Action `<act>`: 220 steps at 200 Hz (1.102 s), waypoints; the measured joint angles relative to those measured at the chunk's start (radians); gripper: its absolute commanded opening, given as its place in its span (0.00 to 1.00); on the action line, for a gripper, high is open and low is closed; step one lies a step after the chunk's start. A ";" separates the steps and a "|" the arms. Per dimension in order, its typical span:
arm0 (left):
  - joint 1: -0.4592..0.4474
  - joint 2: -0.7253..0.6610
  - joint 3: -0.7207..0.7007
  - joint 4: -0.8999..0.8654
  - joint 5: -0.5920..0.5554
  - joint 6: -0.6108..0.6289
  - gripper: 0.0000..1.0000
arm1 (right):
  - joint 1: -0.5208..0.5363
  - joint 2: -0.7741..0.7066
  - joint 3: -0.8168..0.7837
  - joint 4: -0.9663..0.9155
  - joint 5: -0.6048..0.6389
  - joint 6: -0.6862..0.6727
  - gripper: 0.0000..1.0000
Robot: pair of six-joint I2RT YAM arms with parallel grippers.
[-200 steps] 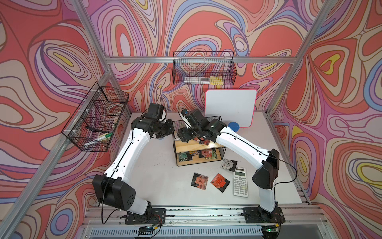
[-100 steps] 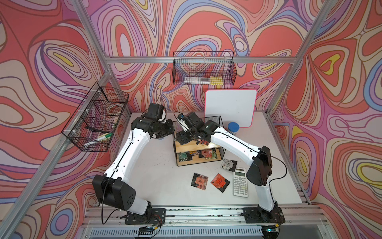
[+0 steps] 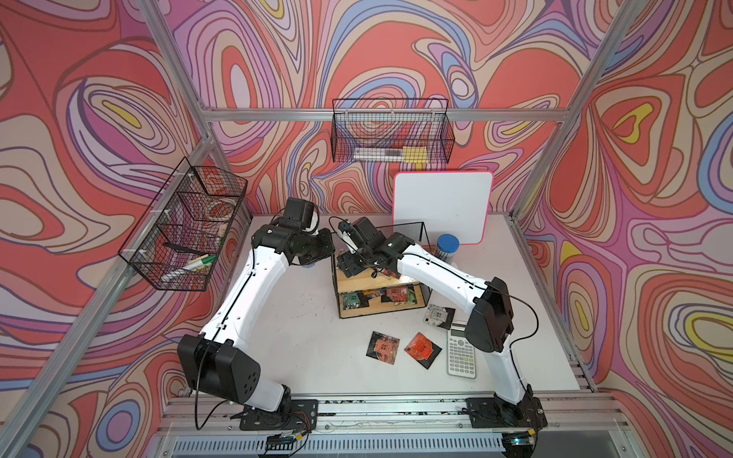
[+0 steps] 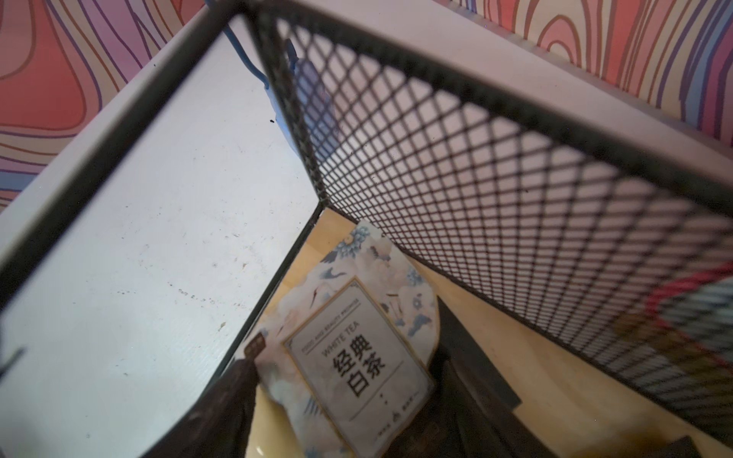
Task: Remove the tea bags from the shelf
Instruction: Pick up the tea bag from the shelf.
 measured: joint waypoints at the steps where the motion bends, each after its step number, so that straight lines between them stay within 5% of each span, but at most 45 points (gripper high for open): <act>1: 0.000 0.000 0.000 0.000 0.000 0.000 0.02 | 0.000 -0.001 -0.002 0.003 -0.002 0.000 0.67; 104: 0.000 0.000 -0.001 0.000 0.000 0.000 0.02 | -0.002 -0.020 -0.044 0.044 0.022 0.048 0.14; 177: 0.000 0.000 -0.003 0.002 0.000 0.000 0.02 | -0.003 -0.063 0.029 -0.008 0.018 0.063 0.06; 220: 0.000 -0.001 -0.004 0.003 0.000 0.000 0.02 | -0.003 -0.367 -0.159 0.032 0.087 0.106 0.03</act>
